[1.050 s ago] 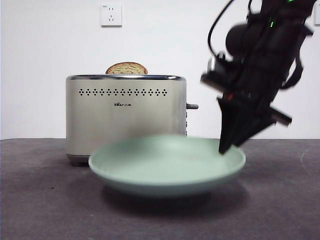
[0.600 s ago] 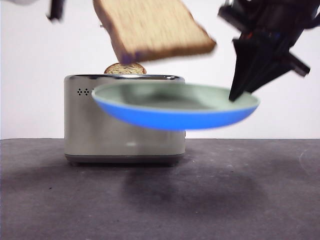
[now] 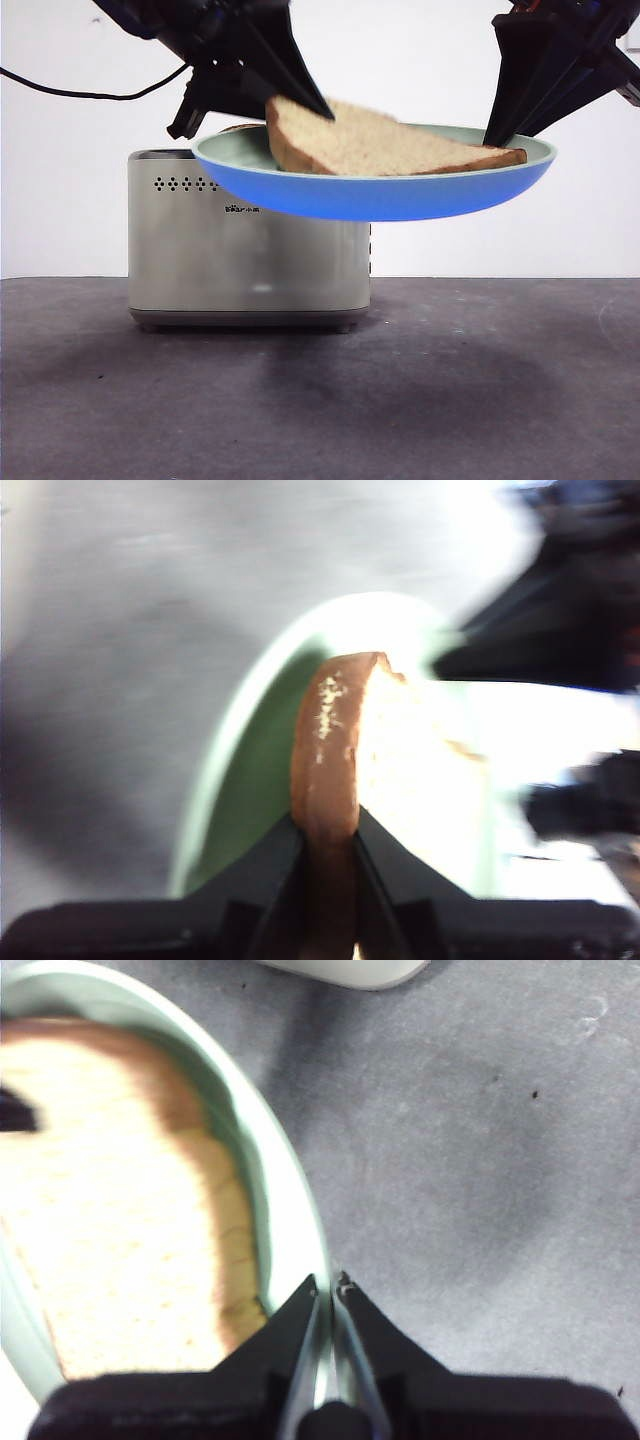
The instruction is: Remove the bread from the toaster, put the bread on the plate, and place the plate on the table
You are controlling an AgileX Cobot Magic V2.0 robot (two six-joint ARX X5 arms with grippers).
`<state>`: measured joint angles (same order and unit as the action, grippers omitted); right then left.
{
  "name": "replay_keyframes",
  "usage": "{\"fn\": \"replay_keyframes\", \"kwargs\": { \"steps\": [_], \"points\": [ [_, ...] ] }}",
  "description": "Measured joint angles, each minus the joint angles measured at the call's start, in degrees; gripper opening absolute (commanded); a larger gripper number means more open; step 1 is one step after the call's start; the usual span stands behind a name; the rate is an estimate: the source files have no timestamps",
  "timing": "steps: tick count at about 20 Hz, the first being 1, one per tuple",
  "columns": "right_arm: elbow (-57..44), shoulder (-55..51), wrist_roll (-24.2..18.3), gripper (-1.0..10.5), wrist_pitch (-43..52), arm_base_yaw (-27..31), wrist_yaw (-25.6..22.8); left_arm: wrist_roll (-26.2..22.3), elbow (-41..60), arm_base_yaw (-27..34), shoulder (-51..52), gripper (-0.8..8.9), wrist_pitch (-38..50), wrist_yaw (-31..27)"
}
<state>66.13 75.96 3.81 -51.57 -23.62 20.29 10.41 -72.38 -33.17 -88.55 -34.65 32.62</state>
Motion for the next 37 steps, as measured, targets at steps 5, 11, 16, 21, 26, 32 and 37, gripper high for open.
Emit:
{"fn": "replay_keyframes", "kwargs": {
  "steps": [5, 11, 16, 21, 26, 32, 37],
  "points": [
    [0.00, 0.00, 0.09, -0.1, -0.28, 0.00, -0.35, 1.66, -0.70, -2.67, -0.02, 4.99, -1.09, -0.98],
    [0.00, 0.00, 0.50, -0.1, 0.04, 0.00, -3.02, 0.09, -13.07, -4.68, 1.11, 4.99, -11.93, -1.38],
    [0.00, 0.00, 0.46, -0.1, -0.59, 0.50, -4.94, -5.05, -27.17, -5.64, 2.67, 4.99, -23.58, -7.63],
    [0.00, 0.02, -0.20, -0.1, -0.72, 4.15, -4.87, -9.11, -32.81, -5.64, 5.25, 4.99, -28.79, -8.96],
    [0.00, 3.39, -2.01, -0.1, -2.12, 10.62, -4.94, -10.43, -32.98, -6.01, 15.63, 4.99, -28.68, -17.49],
    [0.00, 13.75, -3.76, -0.1, -1.92, 12.37, -4.87, -10.43, -33.16, -6.03, 23.78, 4.99, -27.17, -17.94],
    [0.00, 23.85, -4.39, -0.1, 0.57, 12.41, -4.24, -10.43, -33.16, -6.08, 24.17, 4.98, -27.80, -19.52]
  ]
}}
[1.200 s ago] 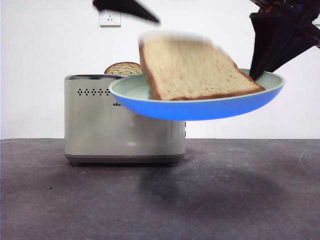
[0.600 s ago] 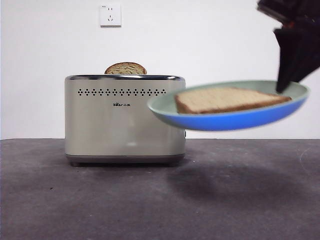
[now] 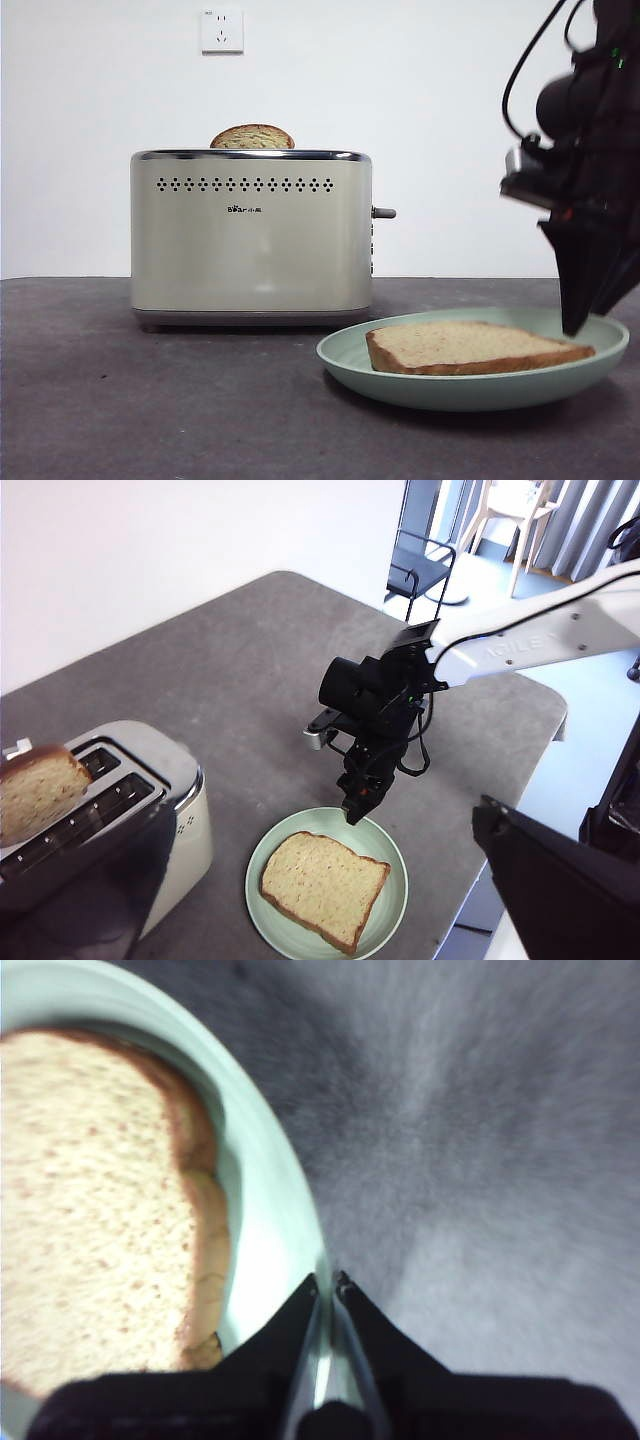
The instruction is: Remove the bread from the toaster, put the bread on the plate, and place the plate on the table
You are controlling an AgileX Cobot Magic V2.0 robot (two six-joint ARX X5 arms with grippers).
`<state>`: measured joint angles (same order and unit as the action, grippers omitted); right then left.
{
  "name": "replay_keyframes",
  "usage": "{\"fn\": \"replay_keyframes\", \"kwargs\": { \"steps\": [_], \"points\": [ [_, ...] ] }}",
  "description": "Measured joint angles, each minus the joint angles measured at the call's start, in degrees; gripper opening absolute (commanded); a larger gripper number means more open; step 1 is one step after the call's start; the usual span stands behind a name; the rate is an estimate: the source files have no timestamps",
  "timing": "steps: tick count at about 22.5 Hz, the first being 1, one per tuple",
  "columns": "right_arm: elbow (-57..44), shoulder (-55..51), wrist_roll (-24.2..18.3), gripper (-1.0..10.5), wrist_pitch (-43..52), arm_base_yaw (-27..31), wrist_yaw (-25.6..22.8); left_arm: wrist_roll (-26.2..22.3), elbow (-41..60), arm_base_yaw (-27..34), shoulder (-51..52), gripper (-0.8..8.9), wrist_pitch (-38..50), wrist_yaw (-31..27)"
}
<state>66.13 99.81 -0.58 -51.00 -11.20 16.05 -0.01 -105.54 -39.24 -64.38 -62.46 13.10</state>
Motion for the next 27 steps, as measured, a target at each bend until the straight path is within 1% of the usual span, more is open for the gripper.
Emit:
{"fn": "replay_keyframes", "kwargs": {
  "steps": [2, 3, 4, 5, 6, 7, 10, 13, 15, 16, 18, 19, 21, 23, 27],
  "points": [
    [0.09, 1.73, -0.22, -0.1, 0.17, 0.09, 0.46, 0.00, 0.00, 0.00, 0.00, 4.98, -0.09, -0.52],
    [0.09, 2.12, -0.52, 0.3, 0.66, 0.09, 0.35, 0.00, 0.00, 0.00, 0.00, 4.98, -0.11, -0.81],
    [0.09, 2.14, -0.55, 1.2, 1.25, 0.07, -0.46, 0.00, 0.00, 0.00, 0.00, 4.98, -0.20, -0.92],
    [0.15, 2.14, -0.48, 2.3, 1.62, 0.00, -2.12, 0.00, 0.00, 0.00, 0.00, 4.98, -0.39, -0.96],
    [0.17, 2.19, -0.26, 3.1, 1.51, -0.09, -3.82, 0.00, 0.00, 0.00, 0.00, 4.98, -0.50, -0.96],
    [0.17, 2.23, -0.09, 3.5, 1.51, -0.04, -4.59, 0.00, 0.00, 0.00, 0.00, 4.98, -0.48, -0.98],
    [0.17, 1.97, 0.17, 3.5, 1.36, 0.61, -4.98, -0.02, 0.00, 0.00, 0.00, 4.98, -0.46, -1.03],
    [0.63, -2.80, 0.52, 3.5, 0.76, 0.79, -5.11, -0.61, 0.00, 0.00, -0.11, 4.98, -0.24, -4.26],
    [2.16, -9.03, 0.81, 3.5, 0.94, 0.76, -3.28, -1.03, 0.00, 0.00, -0.72, 4.98, -0.11, -7.06],
    [2.93, -12.50, 1.05, 3.5, 1.01, 0.74, -1.49, -1.31, 0.17, 0.00, -1.03, 4.97, -0.04, -8.26],
    [4.02, -19.56, 1.68, 3.5, 1.01, 0.63, 2.01, -1.99, 2.29, 0.00, -1.11, 4.97, 0.13, -10.43],
    [4.68, -22.84, 1.90, 3.5, 0.87, 0.42, 2.97, -2.12, 4.17, 0.00, -1.01, 4.97, 0.70, -11.54],
    [6.21, -29.07, 2.29, 3.5, 0.90, -0.35, 3.50, -2.12, 10.01, 0.00, -0.22, 4.97, 4.39, -14.36],
    [6.88, -32.76, 2.54, 3.5, 0.90, -1.03, 3.52, -1.53, 15.63, 0.00, 1.18, 4.97, 9.68, -16.98],
    [7.21, -38.12, 3.13, 3.5, 0.76, -2.32, 3.74, 1.84, 30.67, 0.00, 6.58, 4.96, 25.03, -24.52]
  ]
}}
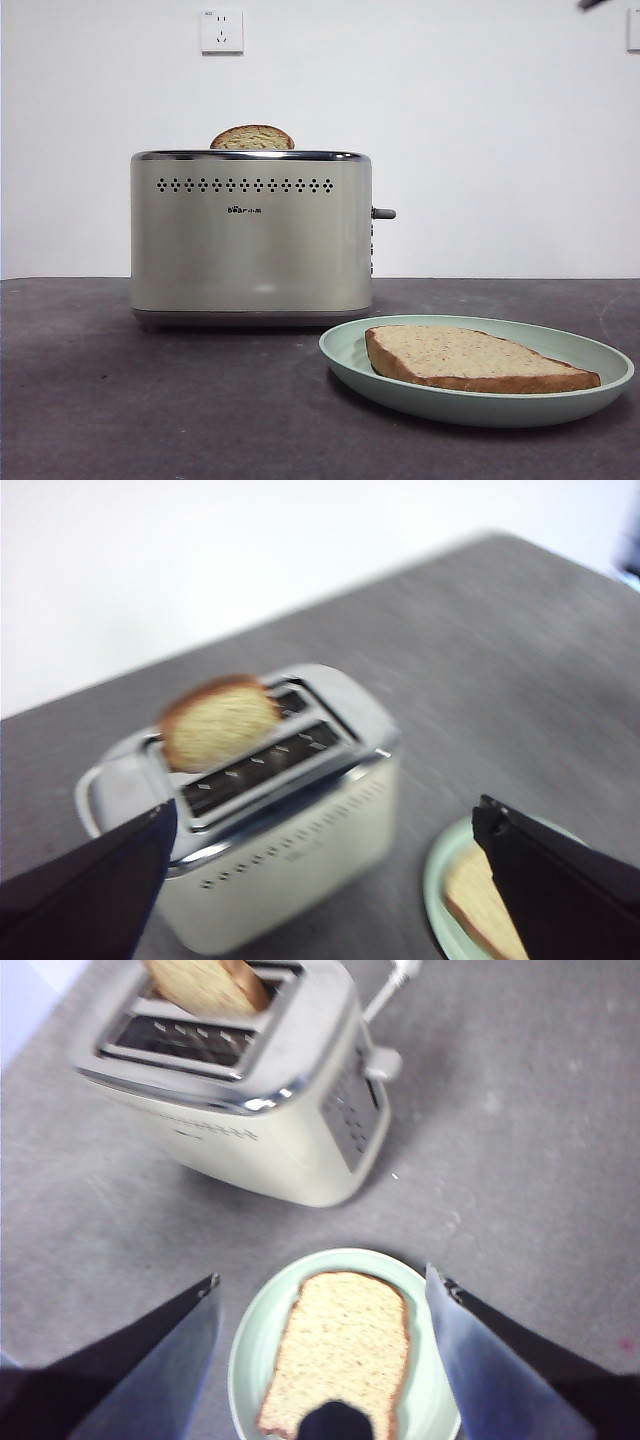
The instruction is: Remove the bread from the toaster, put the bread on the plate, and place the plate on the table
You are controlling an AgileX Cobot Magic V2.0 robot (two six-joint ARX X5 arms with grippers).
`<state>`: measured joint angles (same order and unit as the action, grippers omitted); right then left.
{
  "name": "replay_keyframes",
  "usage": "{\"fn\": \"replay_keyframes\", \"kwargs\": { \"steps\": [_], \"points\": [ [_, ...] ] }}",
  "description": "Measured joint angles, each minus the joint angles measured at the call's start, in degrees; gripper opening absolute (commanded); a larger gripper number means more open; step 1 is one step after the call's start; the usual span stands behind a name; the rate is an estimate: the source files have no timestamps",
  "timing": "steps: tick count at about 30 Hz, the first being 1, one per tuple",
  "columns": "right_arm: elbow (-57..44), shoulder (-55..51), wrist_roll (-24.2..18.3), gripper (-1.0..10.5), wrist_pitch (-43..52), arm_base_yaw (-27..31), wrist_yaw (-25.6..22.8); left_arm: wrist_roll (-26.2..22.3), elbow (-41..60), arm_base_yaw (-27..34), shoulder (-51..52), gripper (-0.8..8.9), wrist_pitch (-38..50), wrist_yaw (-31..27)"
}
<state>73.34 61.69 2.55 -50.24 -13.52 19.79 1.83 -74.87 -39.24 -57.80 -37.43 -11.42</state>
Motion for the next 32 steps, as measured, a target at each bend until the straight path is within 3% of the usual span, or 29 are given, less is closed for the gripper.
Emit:
{"fn": "replay_keyframes", "kwargs": {
  "steps": [2, 5, 6, 8, 9, 16, 32],
  "points": [
    [0.00, -1.33, 0.15, 3.4, -0.59, -0.26, 0.79, 2.03, 7.63, 0.00, 3.15, 4.83, 7.19, -3.69],
    [0.00, -2.19, 0.28, 3.3, -1.44, -0.39, 1.25, 5.01, 18.29, 0.02, 7.26, 3.09, 15.19, -6.34],
    [0.00, -2.21, 0.28, 2.9, -1.73, -0.39, 1.22, 5.55, 20.55, 0.02, 7.93, 2.30, 16.15, -6.38],
    [0.00, -2.14, 0.46, 0.5, -2.69, -0.39, 1.22, 6.29, 23.41, 0.02, 8.31, -0.27, 16.02, -6.36],
    [0.00, -2.14, 0.42, -0.2, -3.23, -0.39, 1.22, 6.38, 23.89, 0.02, 8.13, -0.03, 15.65, -6.32],
    [0.00, -2.12, -0.63, -0.1, -3.78, -0.39, 1.20, 6.34, 23.61, 0.02, 8.44, -0.09, 18.84, -6.01],
    [0.00, -2.12, 0.92, 0.0, -2.08, -0.39, 1.05, 6.34, 23.61, 0.02, 8.44, -0.04, 15.52, -6.21]
  ]
}}
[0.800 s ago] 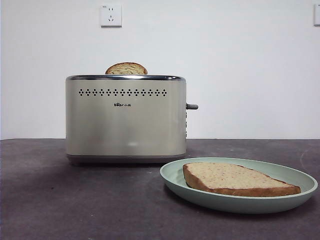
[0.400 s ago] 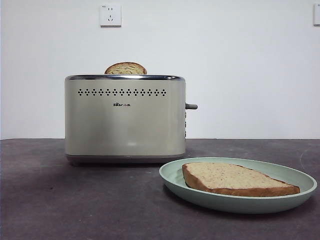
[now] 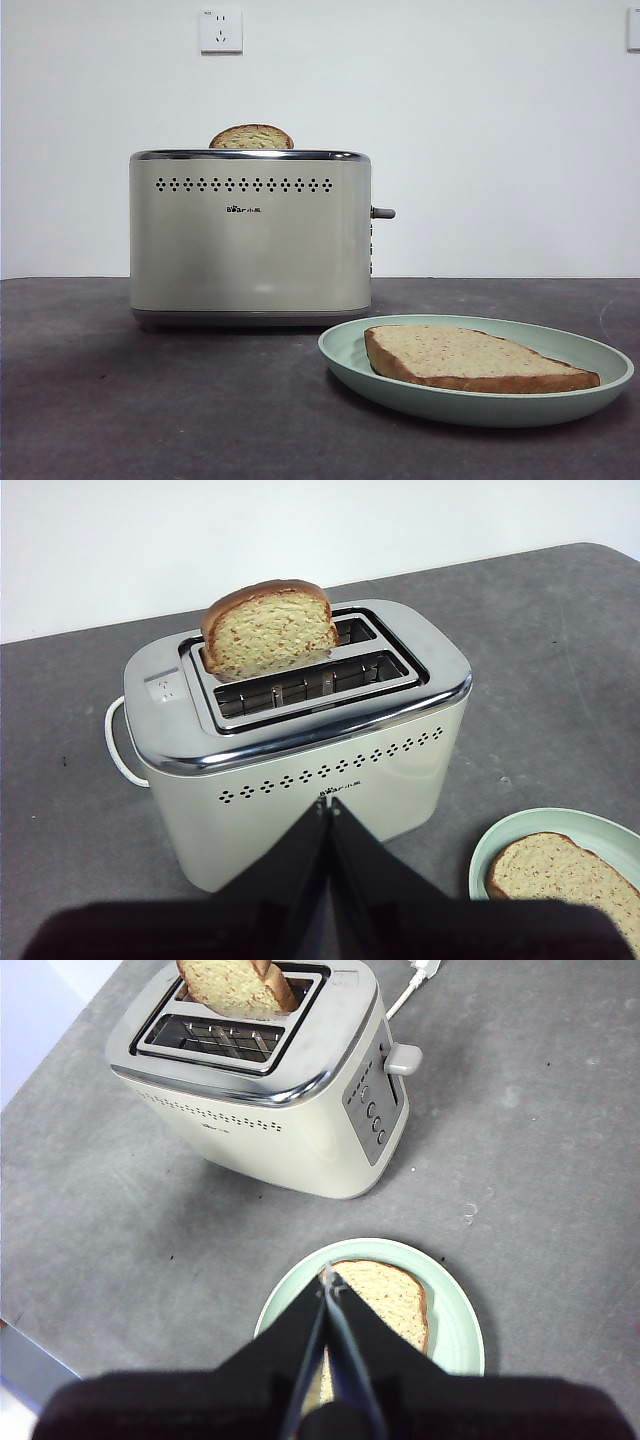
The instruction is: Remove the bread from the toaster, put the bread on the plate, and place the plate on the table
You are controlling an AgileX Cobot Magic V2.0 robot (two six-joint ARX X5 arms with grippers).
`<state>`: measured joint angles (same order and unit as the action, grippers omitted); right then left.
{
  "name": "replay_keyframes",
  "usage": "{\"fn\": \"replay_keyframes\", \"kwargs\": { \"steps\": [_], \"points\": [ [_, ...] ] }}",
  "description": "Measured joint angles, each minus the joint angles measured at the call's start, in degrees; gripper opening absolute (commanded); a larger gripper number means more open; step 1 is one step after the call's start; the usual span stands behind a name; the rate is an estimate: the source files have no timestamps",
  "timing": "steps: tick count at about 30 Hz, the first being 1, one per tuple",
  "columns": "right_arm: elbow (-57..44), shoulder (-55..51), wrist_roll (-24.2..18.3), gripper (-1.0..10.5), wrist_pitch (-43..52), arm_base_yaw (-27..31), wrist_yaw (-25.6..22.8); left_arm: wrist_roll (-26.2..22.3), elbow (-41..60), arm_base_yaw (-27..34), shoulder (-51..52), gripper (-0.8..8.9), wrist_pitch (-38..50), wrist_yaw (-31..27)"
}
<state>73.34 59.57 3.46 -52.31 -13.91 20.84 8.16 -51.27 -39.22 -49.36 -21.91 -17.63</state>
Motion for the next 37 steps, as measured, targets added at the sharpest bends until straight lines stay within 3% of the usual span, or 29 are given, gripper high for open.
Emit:
{"fn": "replay_keyframes", "kwargs": {
  "steps": [14, 22, 27, 30, 37],
  "points": [
    [0.00, 0.00, 0.07, 0.0, 0.00, 0.00, -0.02, -0.17, 0.00, 1.40, 1.07, -0.04, -0.79, 0.09],
    [0.00, 0.00, 0.20, 0.0, 0.02, 0.00, -0.02, 2.08, 1.31, 12.28, 3.93, -0.04, 1.77, 1.46],
    [0.00, 0.00, 0.20, 0.0, 0.00, 0.00, -0.02, 5.70, 11.34, 20.59, 11.37, -0.04, 13.70, 9.07],
    [0.00, 0.00, 0.20, 0.0, 0.02, 0.00, -0.02, 6.58, 19.37, 24.30, 17.03, -0.04, 20.33, 10.58],
    [0.00, 0.00, 0.20, 0.0, 0.00, 0.00, -0.02, 10.05, 37.64, 32.96, 31.63, -0.04, 21.40, 10.54]
  ]
}}
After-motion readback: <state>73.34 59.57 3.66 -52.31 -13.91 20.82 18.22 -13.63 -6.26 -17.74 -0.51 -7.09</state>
